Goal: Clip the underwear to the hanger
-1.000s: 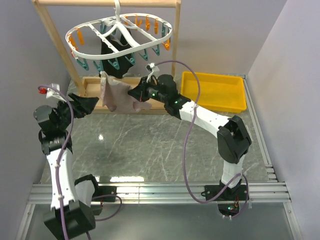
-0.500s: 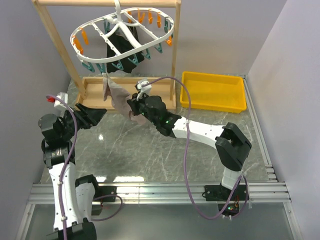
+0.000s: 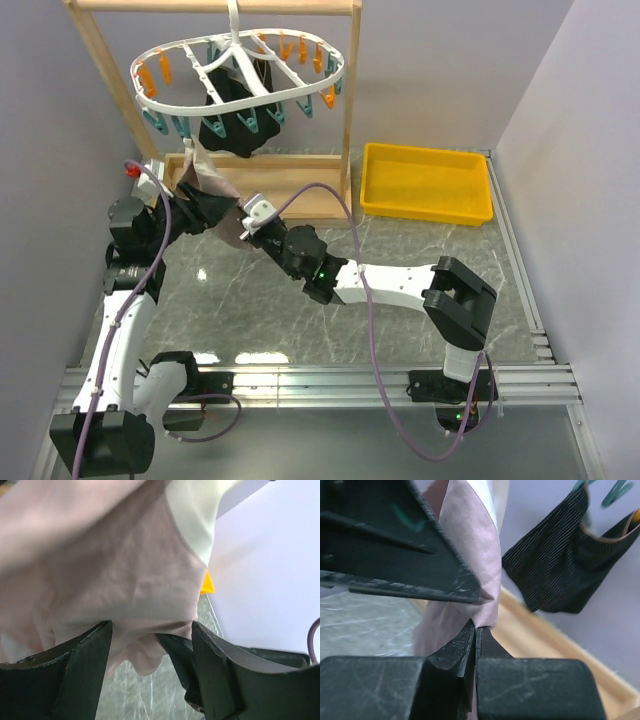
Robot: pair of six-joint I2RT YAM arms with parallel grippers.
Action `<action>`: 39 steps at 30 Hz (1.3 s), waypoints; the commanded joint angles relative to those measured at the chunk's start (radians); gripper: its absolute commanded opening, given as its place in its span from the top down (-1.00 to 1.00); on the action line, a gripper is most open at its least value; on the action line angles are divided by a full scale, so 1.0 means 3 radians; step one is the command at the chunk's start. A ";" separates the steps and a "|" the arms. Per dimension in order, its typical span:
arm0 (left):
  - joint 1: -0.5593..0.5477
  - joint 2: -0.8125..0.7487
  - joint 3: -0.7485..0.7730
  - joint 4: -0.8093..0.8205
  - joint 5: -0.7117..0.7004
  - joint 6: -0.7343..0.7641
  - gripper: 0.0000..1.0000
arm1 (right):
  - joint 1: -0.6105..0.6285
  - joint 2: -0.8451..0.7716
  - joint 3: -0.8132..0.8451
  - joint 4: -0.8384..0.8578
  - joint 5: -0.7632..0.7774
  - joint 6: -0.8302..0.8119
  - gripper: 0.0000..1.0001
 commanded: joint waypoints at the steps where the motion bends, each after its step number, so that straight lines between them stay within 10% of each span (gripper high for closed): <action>1: -0.0121 0.0035 0.0157 0.0426 -0.0221 -0.0174 -0.40 | 0.0066 0.0003 -0.0021 0.0583 0.0125 -0.0580 1.00; 15: -0.0356 0.0199 0.0198 0.0442 -0.0482 -0.0297 -0.46 | 0.0209 0.0259 0.0250 0.0328 0.0140 -0.1107 1.00; 22: -0.0356 0.0327 0.0193 0.0360 -0.0416 -0.0318 0.25 | 0.0235 0.0243 0.0275 0.0312 0.0084 -0.1159 1.00; 29: -0.0321 0.0296 0.0198 0.0559 -0.0206 -0.0333 0.99 | 0.0046 -0.0231 0.0107 -0.0571 -0.0324 -0.0250 -0.23; 39: -0.0254 0.0311 0.0188 0.0682 0.0147 -0.0262 0.99 | -0.1048 -0.0668 0.0311 -0.1881 -0.2976 0.1596 -0.41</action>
